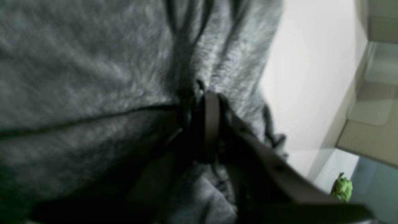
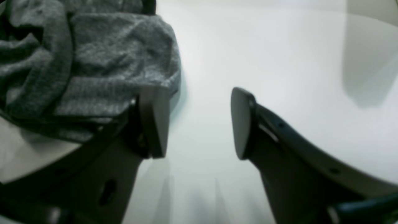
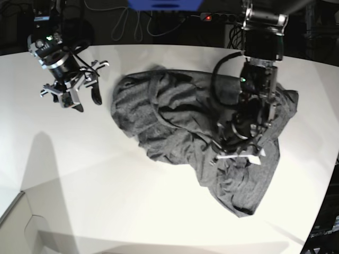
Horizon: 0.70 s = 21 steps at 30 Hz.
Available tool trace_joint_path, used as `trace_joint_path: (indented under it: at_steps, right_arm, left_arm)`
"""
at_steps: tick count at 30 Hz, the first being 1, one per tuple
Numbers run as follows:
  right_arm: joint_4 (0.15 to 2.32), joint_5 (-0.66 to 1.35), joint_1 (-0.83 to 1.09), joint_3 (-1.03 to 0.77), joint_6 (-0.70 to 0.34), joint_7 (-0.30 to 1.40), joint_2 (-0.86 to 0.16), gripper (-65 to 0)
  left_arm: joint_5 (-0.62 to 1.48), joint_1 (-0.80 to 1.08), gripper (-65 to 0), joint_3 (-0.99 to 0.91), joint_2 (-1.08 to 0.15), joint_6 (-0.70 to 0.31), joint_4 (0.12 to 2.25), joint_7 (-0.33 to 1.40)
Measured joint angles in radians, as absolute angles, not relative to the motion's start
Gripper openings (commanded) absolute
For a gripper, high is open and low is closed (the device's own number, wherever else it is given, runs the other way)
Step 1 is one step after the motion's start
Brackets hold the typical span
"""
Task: Layout the t-shirt on the table in an organized manner, then fold the t-shirt properly
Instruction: 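Grasp the shirt edge with the left gripper and pull it outward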
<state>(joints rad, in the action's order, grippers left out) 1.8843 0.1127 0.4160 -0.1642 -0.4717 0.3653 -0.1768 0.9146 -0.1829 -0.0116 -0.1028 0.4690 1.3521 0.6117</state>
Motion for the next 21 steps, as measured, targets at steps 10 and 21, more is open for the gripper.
trace_joint_path:
  at_steps: [10, 21]
  right_arm:
    - [1.884, 0.113, 0.402, -0.161, -0.472, 0.366, -0.178, -32.6]
    - [1.884, 0.113, 0.403, -0.162, -0.472, 0.365, -0.177, -32.6]
  left_arm:
    - [0.909, -0.178, -42.0, -0.017, -0.100, 0.471, 1.408, 0.657]
    - [0.905, -0.218, -42.4, -0.011, -0.097, 0.472, 1.267, 0.653]
